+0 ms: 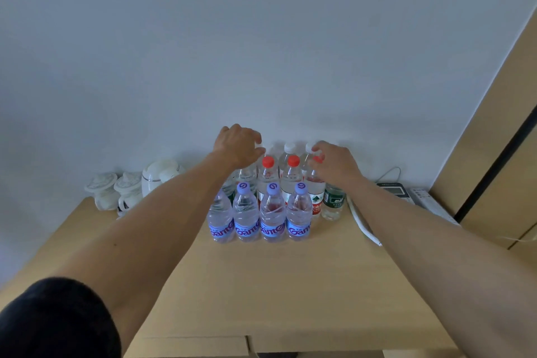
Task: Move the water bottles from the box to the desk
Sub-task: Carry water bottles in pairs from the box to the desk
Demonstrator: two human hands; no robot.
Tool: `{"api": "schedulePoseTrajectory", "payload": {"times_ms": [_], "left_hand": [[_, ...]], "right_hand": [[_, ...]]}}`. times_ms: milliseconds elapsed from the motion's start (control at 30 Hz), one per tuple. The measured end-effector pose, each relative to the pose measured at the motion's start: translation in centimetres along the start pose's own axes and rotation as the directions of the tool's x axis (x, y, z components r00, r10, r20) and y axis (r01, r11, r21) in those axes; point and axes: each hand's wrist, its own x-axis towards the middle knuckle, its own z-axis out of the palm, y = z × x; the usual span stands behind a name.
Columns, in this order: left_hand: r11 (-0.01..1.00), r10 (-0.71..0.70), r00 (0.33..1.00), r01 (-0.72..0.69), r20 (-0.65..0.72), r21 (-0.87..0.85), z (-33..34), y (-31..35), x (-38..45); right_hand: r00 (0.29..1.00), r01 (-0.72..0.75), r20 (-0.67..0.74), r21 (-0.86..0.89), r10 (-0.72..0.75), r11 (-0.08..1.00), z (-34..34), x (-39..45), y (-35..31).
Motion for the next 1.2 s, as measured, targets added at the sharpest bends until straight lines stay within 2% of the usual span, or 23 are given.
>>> {"api": "schedulePoseTrajectory", "payload": {"times_ms": [133, 267, 467, 600, 867, 933, 1033, 1200], "left_hand": [[1.000, -0.019, 1.000, 0.019, 0.008, -0.006, -2.0, 0.1, 1.0], [0.999, 0.027, 1.000, -0.027, 0.015, -0.025, -2.9, 2.3, 2.5], [0.979, 0.199, 0.978, -0.196, 0.061, -0.056, -2.3, 9.8, 4.4], [0.936, 0.351, 0.932, -0.347, 0.087, -0.059, -1.4, 16.8, 4.4], [0.786, 0.618, 0.776, -0.606, 0.126, -0.123, -0.8, 32.9, 0.7], [0.741, 0.672, 0.729, -0.657, 0.133, -0.142, -0.7, 37.4, -1.1], [0.632, 0.772, 0.614, -0.768, 0.164, -0.102, -0.4, 44.3, -4.3], [0.527, 0.844, 0.487, -0.830, 0.224, -0.183, 1.0, 55.6, -11.8]], "right_hand": [[0.999, -0.003, -0.033, -0.025, 0.002, 1.000, -2.4, 0.3, -0.2], [0.997, -0.058, -0.061, -0.092, 0.053, 0.994, -4.7, -0.1, 0.6], [0.978, -0.206, -0.078, -0.201, 0.194, 0.958, -8.5, -3.4, 3.7], [0.932, -0.363, -0.075, -0.244, 0.355, 0.899, -11.5, -7.4, 7.8], [0.751, -0.646, -0.118, -0.339, 0.650, 0.684, -17.6, -18.6, 16.7], [0.685, -0.713, -0.146, -0.337, 0.714, 0.615, -19.3, -22.2, 18.9], [0.577, -0.803, -0.169, -0.295, 0.799, 0.517, -21.5, -28.3, 21.9], [0.376, -0.917, -0.163, -0.211, 0.912, 0.340, -24.1, -39.7, 26.6]]}}
